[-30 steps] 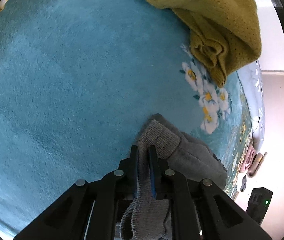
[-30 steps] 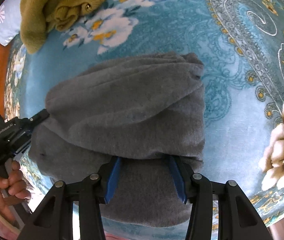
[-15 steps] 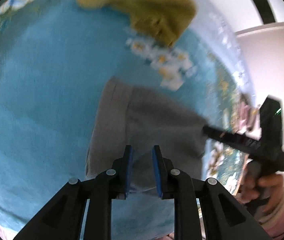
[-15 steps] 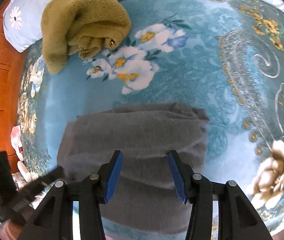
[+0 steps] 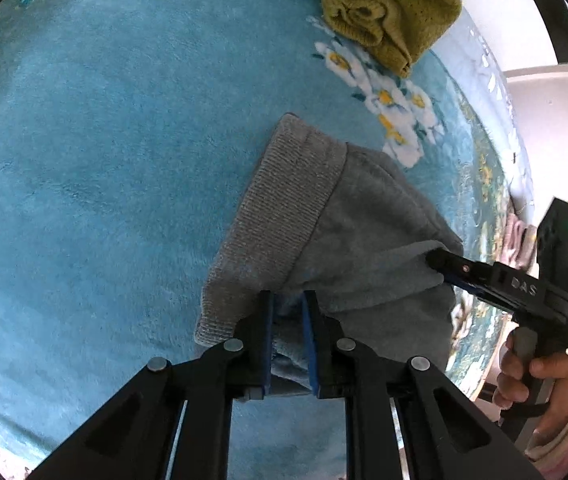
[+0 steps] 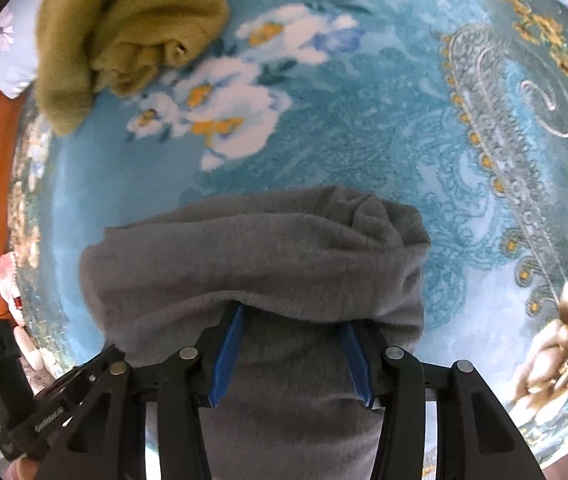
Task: Fold clothes
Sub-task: 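Grasp the grey pants bundle with both tools from opposite sides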
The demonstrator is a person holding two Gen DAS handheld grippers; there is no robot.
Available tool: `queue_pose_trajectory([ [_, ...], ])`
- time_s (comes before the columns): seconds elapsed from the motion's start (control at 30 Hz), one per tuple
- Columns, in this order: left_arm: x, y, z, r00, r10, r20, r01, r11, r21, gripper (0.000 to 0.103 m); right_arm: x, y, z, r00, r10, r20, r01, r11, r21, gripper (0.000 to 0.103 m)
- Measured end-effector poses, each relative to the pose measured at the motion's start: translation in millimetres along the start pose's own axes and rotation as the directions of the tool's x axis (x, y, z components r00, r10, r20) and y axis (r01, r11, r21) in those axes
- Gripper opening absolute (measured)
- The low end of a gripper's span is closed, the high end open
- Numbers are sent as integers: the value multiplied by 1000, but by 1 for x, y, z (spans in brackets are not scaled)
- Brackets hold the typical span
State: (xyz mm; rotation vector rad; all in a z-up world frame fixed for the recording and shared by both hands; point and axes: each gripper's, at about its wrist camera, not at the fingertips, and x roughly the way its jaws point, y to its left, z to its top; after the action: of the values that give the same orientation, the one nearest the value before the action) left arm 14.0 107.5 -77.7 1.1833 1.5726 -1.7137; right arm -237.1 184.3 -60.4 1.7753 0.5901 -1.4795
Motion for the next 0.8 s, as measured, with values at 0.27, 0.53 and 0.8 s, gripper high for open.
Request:
queue_pose_trajectory([
  [0.27,1,1,-7,1000,-3,19,3,1000,-6,16,-22,4,-65,997,58,60,-59,998,11,52],
  [0.53,5,4,-8,999,-9,33,8,1000,11,16,21,-12,-78,999,44,18,-45,997,58,52],
  [0.8,-10,-3,-8,998,-2,56,-1,999,43,16,10,-15,-81,997,78,23,-79,996,41,52],
])
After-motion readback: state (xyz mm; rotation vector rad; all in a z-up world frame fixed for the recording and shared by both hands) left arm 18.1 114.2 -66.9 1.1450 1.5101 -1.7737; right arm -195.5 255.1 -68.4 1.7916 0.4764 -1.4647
